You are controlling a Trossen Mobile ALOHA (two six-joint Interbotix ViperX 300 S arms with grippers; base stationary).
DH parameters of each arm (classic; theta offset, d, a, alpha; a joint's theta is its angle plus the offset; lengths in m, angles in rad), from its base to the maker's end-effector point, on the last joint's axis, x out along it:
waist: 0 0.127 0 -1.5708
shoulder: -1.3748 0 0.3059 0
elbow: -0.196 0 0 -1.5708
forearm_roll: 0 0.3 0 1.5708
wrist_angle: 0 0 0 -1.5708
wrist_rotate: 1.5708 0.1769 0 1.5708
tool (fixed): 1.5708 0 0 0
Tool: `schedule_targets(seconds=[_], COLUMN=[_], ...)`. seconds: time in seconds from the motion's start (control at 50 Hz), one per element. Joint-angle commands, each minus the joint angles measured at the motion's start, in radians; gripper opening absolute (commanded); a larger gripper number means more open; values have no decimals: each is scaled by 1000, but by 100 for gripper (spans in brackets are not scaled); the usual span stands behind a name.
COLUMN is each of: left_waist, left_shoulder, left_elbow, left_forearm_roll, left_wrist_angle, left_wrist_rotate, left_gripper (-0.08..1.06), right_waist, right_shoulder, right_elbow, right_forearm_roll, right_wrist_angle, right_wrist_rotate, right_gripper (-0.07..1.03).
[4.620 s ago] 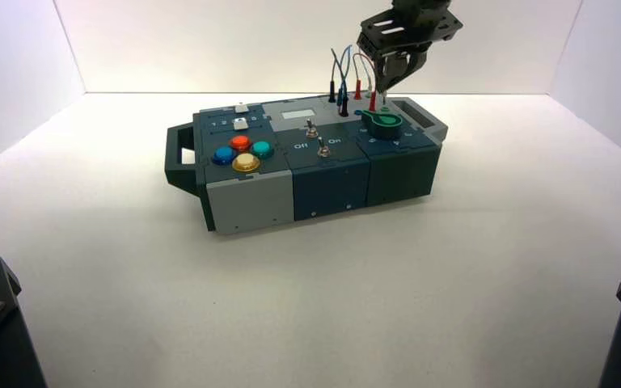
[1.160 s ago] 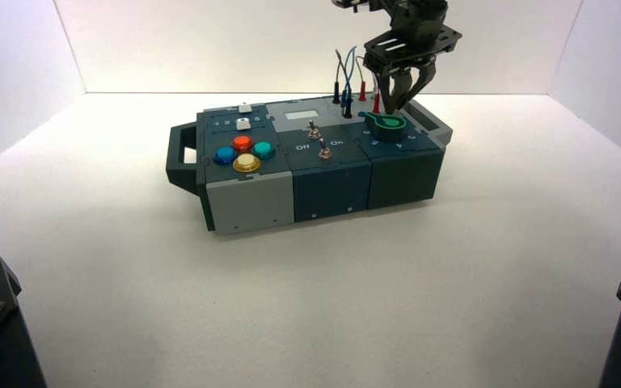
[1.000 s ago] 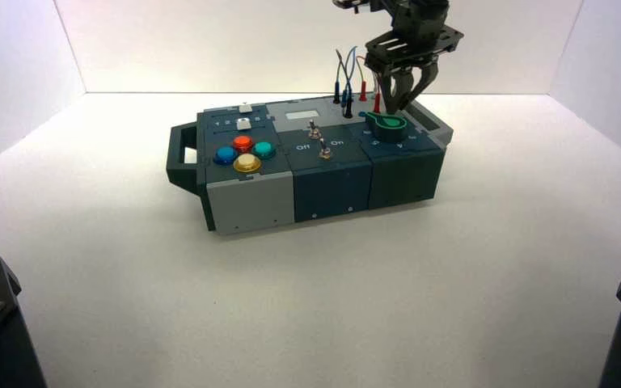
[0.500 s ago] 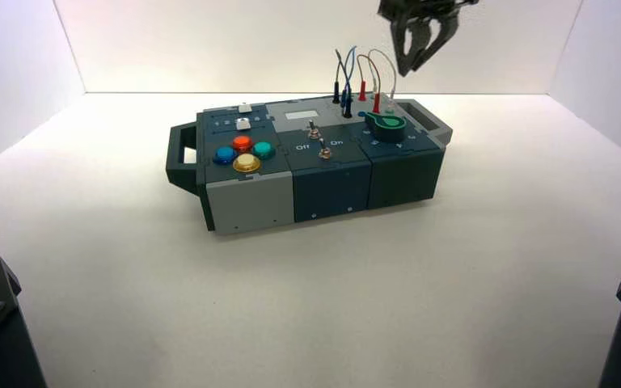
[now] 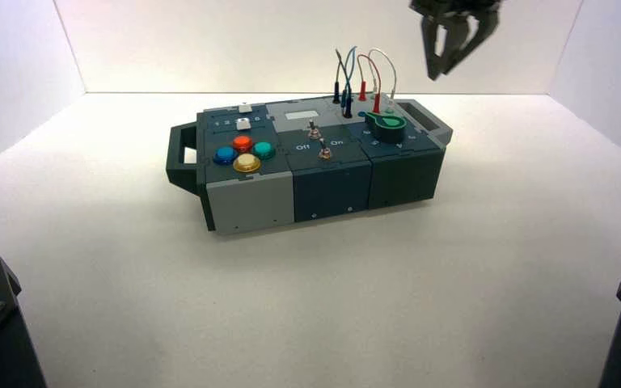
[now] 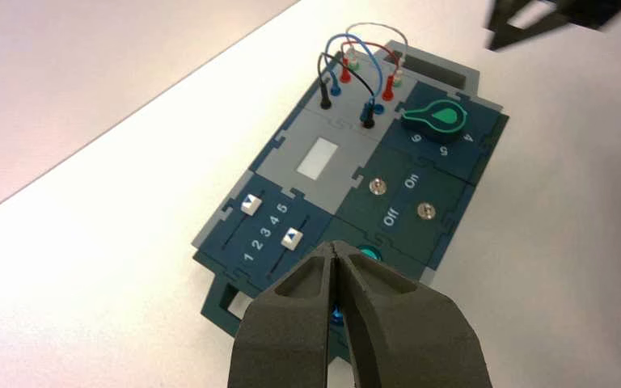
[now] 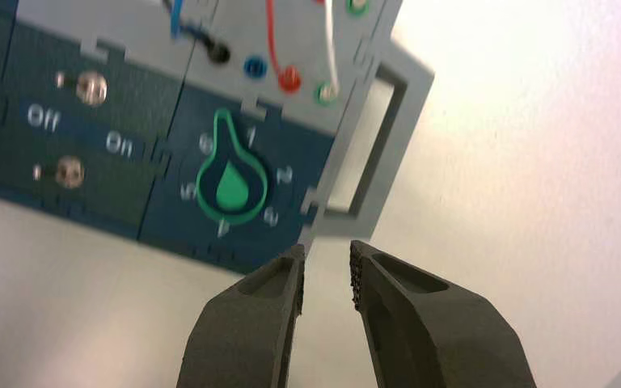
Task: Insert the white wire.
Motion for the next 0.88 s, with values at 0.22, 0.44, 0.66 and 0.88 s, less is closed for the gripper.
schedule_targets(seconds=[0.22,0.44,0.66,0.88], left_waist=[5,34,34,34], left_shoulder=[2,35,71,75], left_elbow=[29,40,37,35], left_forearm_roll=[20,20,20,18], left_wrist_angle=[-117,-143,-140,-140], left_wrist_rotate=[6,5,5,5], left_gripper=[-3,-3,-3,-3], right_waist=[0,-20,-28,-28], right_shoulder=[-202,-282,-298,-305], right_elbow=[150,230,238,242], right_forearm_roll=[0,0,0,0], right_wrist_angle=[-123,-235,-245,-245], right_wrist_rotate=[51,54,54,52], right_gripper=[33,33,33,33])
